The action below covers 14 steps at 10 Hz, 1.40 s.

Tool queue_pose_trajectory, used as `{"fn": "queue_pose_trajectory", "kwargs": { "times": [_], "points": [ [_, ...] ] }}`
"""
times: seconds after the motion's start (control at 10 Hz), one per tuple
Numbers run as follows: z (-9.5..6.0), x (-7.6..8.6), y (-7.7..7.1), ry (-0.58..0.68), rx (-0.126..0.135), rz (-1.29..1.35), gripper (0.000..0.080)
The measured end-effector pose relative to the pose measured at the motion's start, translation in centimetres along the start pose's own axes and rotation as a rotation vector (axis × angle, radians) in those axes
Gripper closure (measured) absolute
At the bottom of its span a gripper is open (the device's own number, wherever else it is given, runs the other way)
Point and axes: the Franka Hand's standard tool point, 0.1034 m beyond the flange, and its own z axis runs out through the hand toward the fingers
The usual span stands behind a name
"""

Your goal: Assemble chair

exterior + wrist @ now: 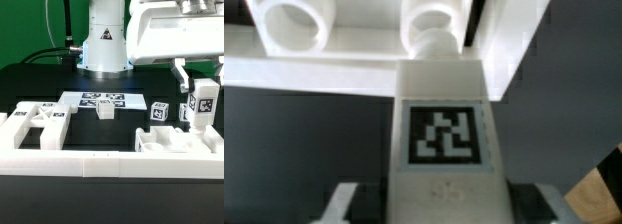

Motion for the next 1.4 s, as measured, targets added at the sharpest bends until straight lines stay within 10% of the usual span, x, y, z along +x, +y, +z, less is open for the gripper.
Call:
{"fn": "queue_pose_trajectory", "kwargs": {
  "times": [1.4],
  "points": [
    [1.10, -0.61, -0.41, 0.002, 0.002, -0.041, 0.0512]
  ]
}}
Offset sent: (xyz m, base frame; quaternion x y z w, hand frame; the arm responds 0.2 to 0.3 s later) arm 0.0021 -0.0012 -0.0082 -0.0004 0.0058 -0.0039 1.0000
